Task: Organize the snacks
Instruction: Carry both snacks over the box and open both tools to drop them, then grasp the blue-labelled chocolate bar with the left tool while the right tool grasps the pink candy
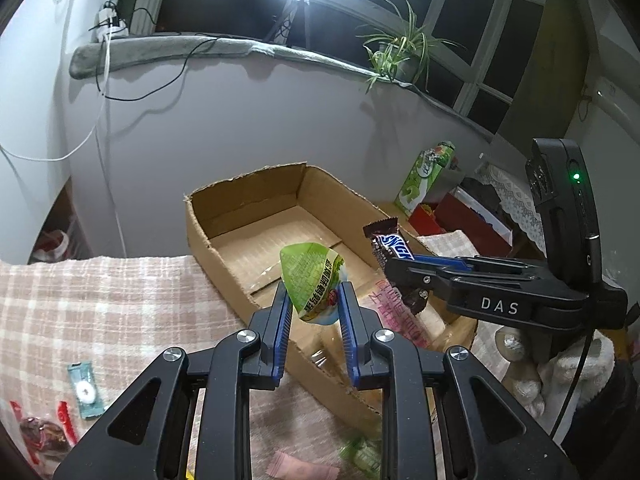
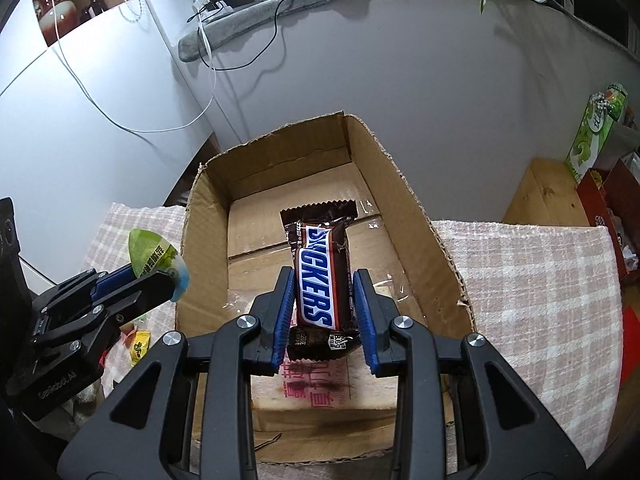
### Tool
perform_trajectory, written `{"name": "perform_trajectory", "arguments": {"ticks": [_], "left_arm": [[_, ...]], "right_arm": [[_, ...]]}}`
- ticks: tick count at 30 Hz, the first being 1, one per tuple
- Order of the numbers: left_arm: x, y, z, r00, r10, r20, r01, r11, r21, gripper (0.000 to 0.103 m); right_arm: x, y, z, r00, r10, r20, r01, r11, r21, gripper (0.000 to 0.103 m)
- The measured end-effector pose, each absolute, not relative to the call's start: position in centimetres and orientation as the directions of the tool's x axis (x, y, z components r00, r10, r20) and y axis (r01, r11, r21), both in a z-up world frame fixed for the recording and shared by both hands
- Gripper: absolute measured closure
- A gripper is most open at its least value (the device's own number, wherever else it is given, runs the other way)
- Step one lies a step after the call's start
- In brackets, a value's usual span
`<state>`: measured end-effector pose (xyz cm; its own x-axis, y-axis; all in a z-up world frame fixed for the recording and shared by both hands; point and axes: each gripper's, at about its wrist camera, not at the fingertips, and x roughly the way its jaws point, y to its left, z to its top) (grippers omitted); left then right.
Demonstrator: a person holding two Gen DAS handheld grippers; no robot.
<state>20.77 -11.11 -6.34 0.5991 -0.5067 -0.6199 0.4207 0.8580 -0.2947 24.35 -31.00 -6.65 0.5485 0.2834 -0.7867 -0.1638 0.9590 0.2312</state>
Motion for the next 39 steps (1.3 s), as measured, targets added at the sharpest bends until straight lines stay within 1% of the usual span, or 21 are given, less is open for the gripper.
{"name": "perform_trajectory", "arguments": {"ticks": [1,2,3,4,5,6,7,20,26,33,39], "left_arm": [[20.9,-11.2,-6.3,0.600,-0.505,-0.620,0.422,0.859,-0.291,0.081],[20.8,-11.3,-6.2,0.604,-0.502,-0.619,0.422,0.860,-0.286,0.076],[20.8,-11.3,-6.1,0.605,-0.501,-0.618,0.422,0.861,-0.285,0.068],[20.8,-11.3,-6.1,0.606,-0.502,-0.617,0.422,0.860,-0.286,0.063],[20.7,-11.2,-6.0,0.608,-0.504,-0.613,0.422,0.859,-0.288,0.058],[20.7,-11.2,-5.9,0.610,-0.503,-0.612,0.422,0.860,-0.286,0.058],[20.6,-11.2,-5.8,0.613,-0.500,-0.611,0.421,0.862,-0.283,0.058],[18.1,-8.6,-4.0,0.639,-0.501,-0.584,0.397,0.865,-0.307,0.058],[15.3,-5.3,-2.7,0.673,-0.475,-0.567,0.361,0.880,-0.309,0.058],[11.6,-0.9,-2.8,0.697,-0.435,-0.570,0.296,0.899,-0.323,0.058],[8.4,1.3,-4.4,0.694,-0.407,-0.593,0.247,0.909,-0.334,0.058]], "right_arm": [[24.3,-31.0,-6.6,0.549,0.282,-0.787,-0.164,0.959,0.229,0.072],[24.2,-31.0,-6.6,0.550,0.280,-0.787,-0.162,0.960,0.228,0.072],[24.1,-31.0,-6.5,0.553,0.276,-0.786,-0.158,0.961,0.226,0.070],[24.1,-31.1,-6.4,0.555,0.273,-0.786,-0.154,0.962,0.225,0.061],[24.0,-31.1,-6.4,0.560,0.270,-0.783,-0.151,0.963,0.224,0.054],[24.0,-31.2,-6.2,0.566,0.266,-0.780,-0.147,0.964,0.222,0.045],[23.9,-31.2,-6.1,0.573,0.264,-0.776,-0.146,0.964,0.220,0.044],[21.3,-30.7,-4.2,0.587,0.288,-0.756,-0.172,0.958,0.231,0.044],[18.2,-29.0,-2.8,0.585,0.354,-0.730,-0.243,0.935,0.258,0.044],[14.3,-26.1,-2.2,0.556,0.415,-0.720,-0.331,0.905,0.266,0.044],[11.5,-23.9,-3.4,0.518,0.442,-0.733,-0.374,0.887,0.271,0.044]]}}
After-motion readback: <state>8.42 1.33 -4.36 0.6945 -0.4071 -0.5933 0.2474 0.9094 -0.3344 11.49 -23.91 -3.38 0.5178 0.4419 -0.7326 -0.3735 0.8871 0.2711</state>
